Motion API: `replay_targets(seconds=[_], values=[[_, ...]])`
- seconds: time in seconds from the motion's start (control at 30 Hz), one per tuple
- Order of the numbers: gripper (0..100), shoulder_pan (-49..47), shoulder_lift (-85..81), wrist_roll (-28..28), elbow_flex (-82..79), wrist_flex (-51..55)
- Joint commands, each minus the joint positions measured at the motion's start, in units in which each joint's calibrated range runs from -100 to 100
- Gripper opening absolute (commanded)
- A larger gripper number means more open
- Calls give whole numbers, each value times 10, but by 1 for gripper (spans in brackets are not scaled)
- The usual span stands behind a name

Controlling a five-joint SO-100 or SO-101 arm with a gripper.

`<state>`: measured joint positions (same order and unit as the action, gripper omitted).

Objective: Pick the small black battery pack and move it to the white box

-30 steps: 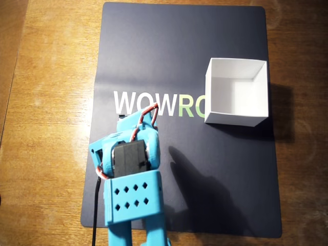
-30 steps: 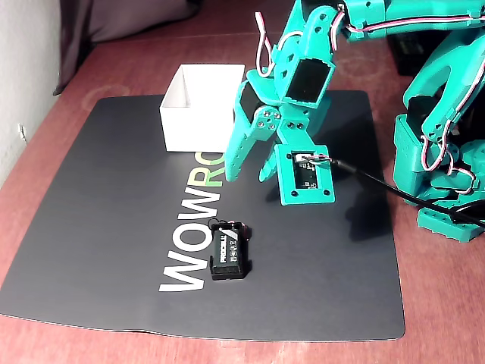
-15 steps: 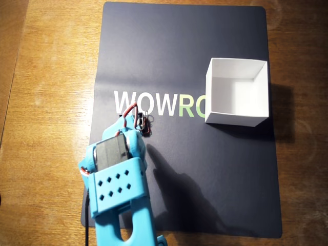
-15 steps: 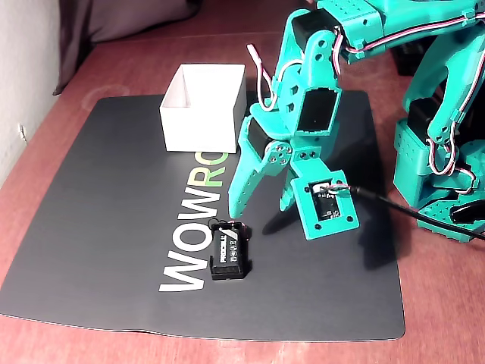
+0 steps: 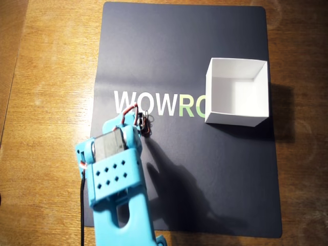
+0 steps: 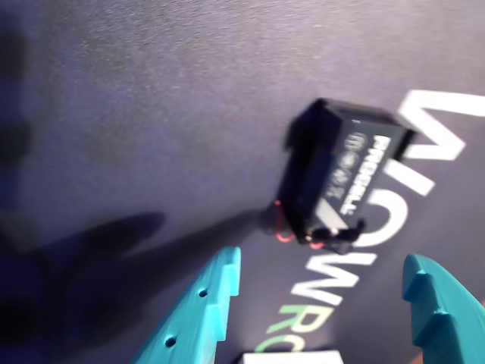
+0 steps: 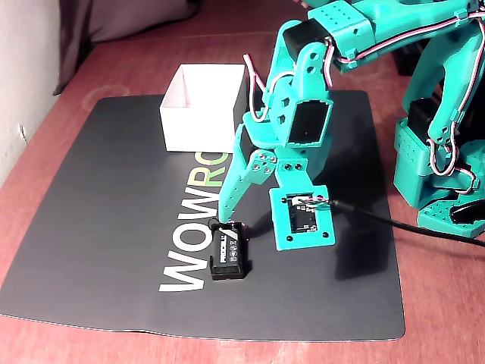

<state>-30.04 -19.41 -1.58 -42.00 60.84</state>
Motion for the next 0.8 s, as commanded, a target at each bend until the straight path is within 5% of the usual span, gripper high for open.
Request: replay_targets(seconds=[0.0,0.77], values=[[25,5,36,-18,68,2],[25,-1,200,-45,187,16]])
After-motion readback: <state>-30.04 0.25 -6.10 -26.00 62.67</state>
